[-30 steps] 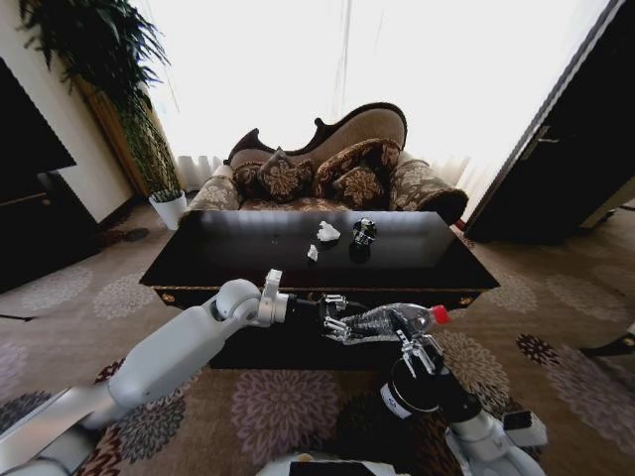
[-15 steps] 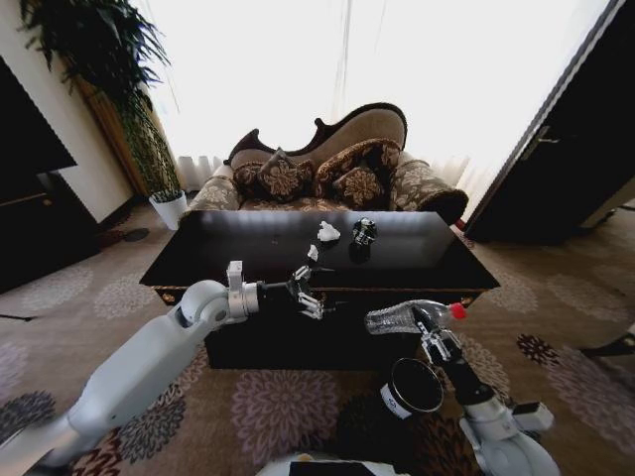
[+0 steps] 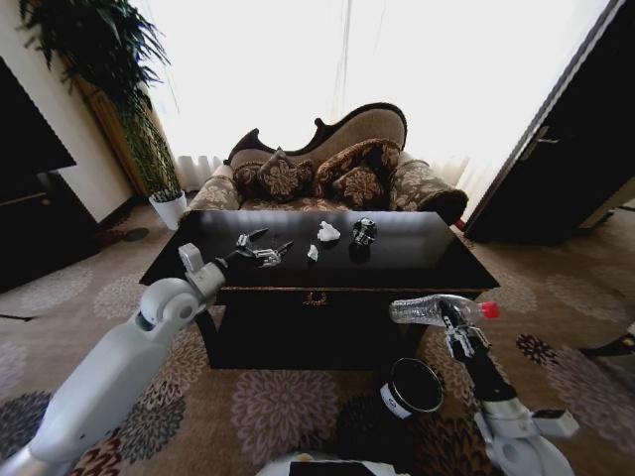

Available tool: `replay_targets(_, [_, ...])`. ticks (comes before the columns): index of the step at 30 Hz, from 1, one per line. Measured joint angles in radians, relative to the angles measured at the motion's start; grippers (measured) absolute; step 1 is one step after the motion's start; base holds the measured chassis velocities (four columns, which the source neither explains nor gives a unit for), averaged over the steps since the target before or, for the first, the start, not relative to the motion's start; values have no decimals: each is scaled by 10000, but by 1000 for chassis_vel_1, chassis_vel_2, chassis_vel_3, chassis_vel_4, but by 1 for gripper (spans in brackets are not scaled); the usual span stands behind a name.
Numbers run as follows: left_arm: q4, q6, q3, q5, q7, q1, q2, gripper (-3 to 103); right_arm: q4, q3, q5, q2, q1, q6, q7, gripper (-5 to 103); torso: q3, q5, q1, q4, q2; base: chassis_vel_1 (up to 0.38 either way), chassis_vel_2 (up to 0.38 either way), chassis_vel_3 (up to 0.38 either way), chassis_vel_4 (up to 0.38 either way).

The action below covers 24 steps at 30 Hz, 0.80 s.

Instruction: Move to the front of the table and place the trash on the table into the trash bin.

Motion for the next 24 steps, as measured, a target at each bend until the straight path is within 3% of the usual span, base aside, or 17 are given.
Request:
replay_targets(3, [-341,-113,-1615,174,163,1393,-56,100,-508,-235,-793,-613,137,118,249,25,0,0,0,1,1,0,0,0,0])
replay_targets(4, [-479,-137,-2195,236,172,1837,-116,100,-826,-344,-1286,-895,186,186,419,25,0,0,0,17,0,0,0,0,0])
replay_targets(5, [-479,-137,-2195,236,172,1837,-116,100,-826,-344,-1286,-895,186,186,419,25,0,0,0,17,0,0,0,0,0])
replay_targets(7, [-601,-171,-2709,329,196,2205,-240,100,-1426,-395,-2240,-1157,259,430,641,25,-1,3,-1,12,1,0,0,0,0])
replay_targets(9, [-715,-174,-2983,395,215,2369,-397,100,-2006,-438,-2955,-1253,506,670,879,25,0,1,-1,-1,1,0,0,0,0])
replay_targets(11, [-747,-174,-3033,401,216,2400,-432,100,-2145,-459,-3085,-1259,584,715,965,25,0,2,-1,-3,1,0,0,0,0])
replay_targets(12, [-878,-174,-3242,442,219,2540,-545,100,-2715,-551,-3520,-1246,965,874,1291,25,0,5,0,-2,2,0,0,0,0])
replay_targets(17, [-1057,-172,-3727,461,239,2896,-587,100,-3983,-600,-4289,-1200,1652,1296,1425,25,0,3,0,3,1,0,0,0,0])
replay_targets(24, [-1161,-171,-4106,420,251,3204,-515,100,-5496,-735,-4454,-1277,2238,1473,1457,25,0,3,0,2,1,0,0,0,0])
